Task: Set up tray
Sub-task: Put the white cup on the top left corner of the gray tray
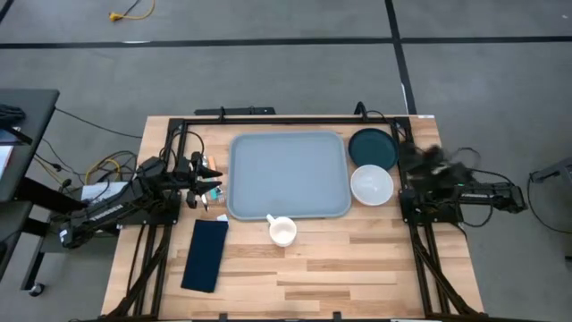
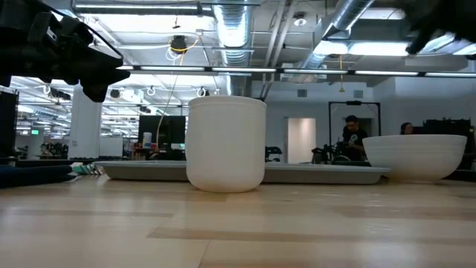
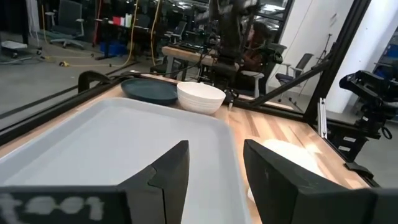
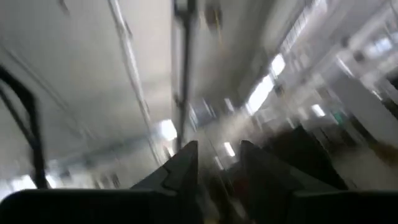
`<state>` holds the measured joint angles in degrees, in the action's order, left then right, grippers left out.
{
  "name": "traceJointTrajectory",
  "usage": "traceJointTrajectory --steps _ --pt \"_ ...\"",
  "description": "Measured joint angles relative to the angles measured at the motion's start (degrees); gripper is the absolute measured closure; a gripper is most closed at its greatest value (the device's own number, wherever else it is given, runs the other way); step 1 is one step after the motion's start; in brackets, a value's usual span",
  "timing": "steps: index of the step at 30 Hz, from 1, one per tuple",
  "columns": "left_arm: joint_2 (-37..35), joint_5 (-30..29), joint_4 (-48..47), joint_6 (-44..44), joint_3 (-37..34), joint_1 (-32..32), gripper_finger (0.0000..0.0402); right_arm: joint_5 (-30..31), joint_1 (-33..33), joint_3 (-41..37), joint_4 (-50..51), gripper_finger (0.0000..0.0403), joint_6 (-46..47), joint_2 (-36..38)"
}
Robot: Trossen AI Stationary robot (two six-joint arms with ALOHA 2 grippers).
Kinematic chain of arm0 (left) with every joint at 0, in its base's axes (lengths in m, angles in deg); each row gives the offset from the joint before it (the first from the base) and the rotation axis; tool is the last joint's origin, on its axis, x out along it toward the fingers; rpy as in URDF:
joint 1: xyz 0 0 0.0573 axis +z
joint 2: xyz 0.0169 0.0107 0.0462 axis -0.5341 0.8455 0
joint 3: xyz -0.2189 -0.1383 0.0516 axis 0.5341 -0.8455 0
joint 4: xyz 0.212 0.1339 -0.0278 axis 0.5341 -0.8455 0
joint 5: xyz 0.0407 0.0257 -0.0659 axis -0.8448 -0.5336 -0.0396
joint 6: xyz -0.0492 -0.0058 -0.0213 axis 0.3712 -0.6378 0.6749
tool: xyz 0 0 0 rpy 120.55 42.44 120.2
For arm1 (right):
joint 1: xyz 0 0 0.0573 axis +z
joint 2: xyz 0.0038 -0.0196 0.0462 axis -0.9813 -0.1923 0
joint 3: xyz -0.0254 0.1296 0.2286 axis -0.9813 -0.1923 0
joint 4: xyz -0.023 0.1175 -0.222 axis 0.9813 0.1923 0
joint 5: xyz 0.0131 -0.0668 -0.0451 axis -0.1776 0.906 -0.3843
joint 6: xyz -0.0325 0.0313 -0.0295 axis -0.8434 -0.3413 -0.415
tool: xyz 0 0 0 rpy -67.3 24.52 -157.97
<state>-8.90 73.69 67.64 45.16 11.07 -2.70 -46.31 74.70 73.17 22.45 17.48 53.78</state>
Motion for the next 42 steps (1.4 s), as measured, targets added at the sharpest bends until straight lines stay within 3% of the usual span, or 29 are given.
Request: traceJointTrajectory --steps 4,8,20,25,42 --pt "0.0 0.0 -0.1 -0.2 0.0 0.0 0.026 1.8 -0.1 -0.1 25.7 0.029 -0.2 -0.7" --pt "0.0 0.0 -0.1 0.1 0.0 0.0 0.026 5.9 -0.2 -0.1 32.5 0.029 3.0 -1.1" --pt "0.0 0.0 -0.1 0.1 0.0 0.0 0.026 7.0 -0.2 0.0 28.5 0.029 3.8 -1.1" --pt "0.0 0.0 -0.1 0.2 0.0 0.0 0.026 10.5 -1.0 0.0 26.6 0.029 3.9 -1.3" --pt "0.0 0.0 -0.1 0.2 -0.1 0.0 0.026 8.2 0.1 0.0 26.8 0.029 5.4 -1.3"
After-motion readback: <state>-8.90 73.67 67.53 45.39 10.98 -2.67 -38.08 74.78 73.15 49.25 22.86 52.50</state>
